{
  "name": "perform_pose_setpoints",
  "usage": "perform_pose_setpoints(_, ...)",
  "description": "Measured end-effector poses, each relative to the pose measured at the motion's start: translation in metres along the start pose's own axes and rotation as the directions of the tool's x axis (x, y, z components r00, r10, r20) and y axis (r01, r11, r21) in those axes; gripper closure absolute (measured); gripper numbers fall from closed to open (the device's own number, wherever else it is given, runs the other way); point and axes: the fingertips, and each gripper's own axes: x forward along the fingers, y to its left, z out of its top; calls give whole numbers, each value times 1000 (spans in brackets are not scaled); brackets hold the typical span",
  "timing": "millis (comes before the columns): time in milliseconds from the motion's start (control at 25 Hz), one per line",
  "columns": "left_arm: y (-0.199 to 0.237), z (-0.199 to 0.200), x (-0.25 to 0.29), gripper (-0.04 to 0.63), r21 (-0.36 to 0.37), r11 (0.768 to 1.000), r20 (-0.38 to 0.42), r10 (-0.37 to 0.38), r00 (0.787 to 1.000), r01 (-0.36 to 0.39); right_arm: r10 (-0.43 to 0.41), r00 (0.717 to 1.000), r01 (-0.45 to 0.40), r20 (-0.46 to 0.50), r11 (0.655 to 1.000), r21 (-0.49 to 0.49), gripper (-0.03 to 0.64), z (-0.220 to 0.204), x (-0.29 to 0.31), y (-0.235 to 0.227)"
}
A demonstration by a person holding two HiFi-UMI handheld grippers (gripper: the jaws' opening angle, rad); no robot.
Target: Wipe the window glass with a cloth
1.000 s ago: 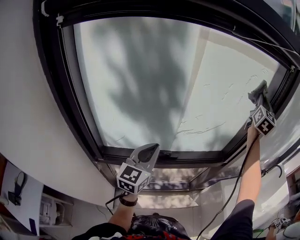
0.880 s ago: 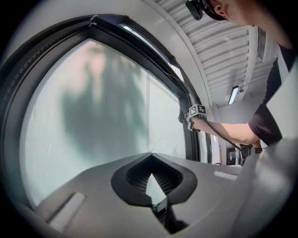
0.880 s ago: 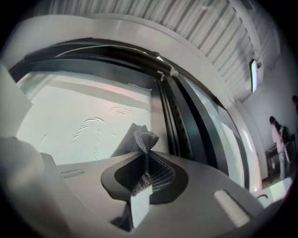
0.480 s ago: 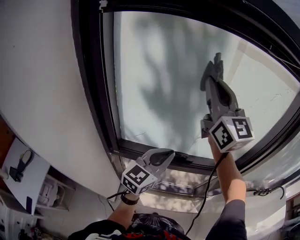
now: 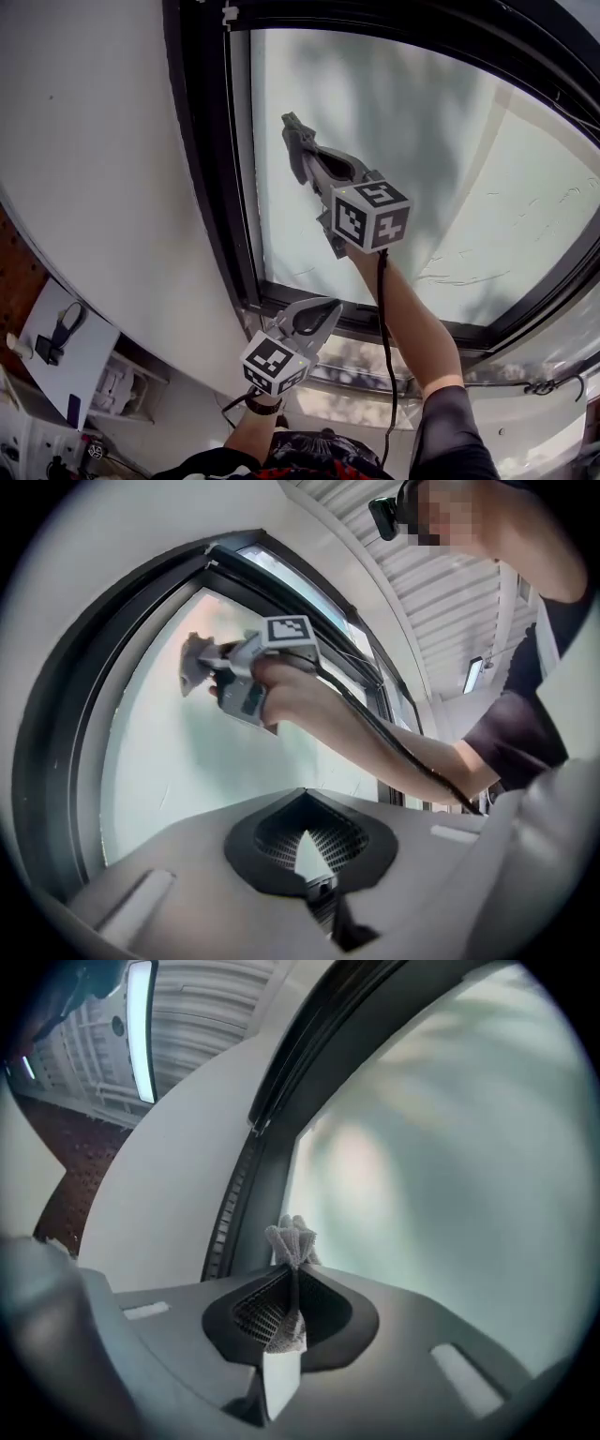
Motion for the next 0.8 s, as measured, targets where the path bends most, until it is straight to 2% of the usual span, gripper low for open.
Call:
perform_pose_setpoints(120,4,-3,3,603,-17,1000,-3,-3,1000,3,-142,988,144,68,989,-40,591,8,-67,-53)
perform_pose_setpoints(240,-5,-4,20,603,-28,998,-2,-48,999,47,-285,952,291,109,956,-46,591,19,-154,-111)
perform_pose_setpoints(320,-21,-3,35,603,-14,995,2,-104,995,104,-396,913,405,100,910,-88,591,23,-219,-147)
perform_pose_setpoints(400,-35,-3,45,603,9,989,9,-148,989,148,-517,851,524,90,840,-137,591,24,-283,-184)
perform_pose_setpoints(480,-43,-3,45,603,34,986,17,-163,986,163,-638,763,644,102,738,-201,591,23,-343,-224)
perform_pose_setpoints(520,-46,-2,46,603,46,985,21,-170,985,168,-698,708,701,108,675,-231,591,22,-374,-245)
perform_pose_setpoints(600,-54,0,53,603,57,981,31,-190,981,188,-817,567,811,105,531,-247,591,23,-445,-287)
perform_pose_setpoints(720,-61,5,65,603,60,980,48,-195,980,192,-947,317,927,49,298,-229,591,21,-540,-334)
perform_pose_setpoints(760,-61,6,67,603,65,981,54,-186,981,183,-965,259,945,40,245,-218,592,19,-556,-341)
perform_pose_setpoints(800,-62,7,69,603,69,983,59,-177,983,172,-973,225,954,47,211,-213,592,18,-562,-341)
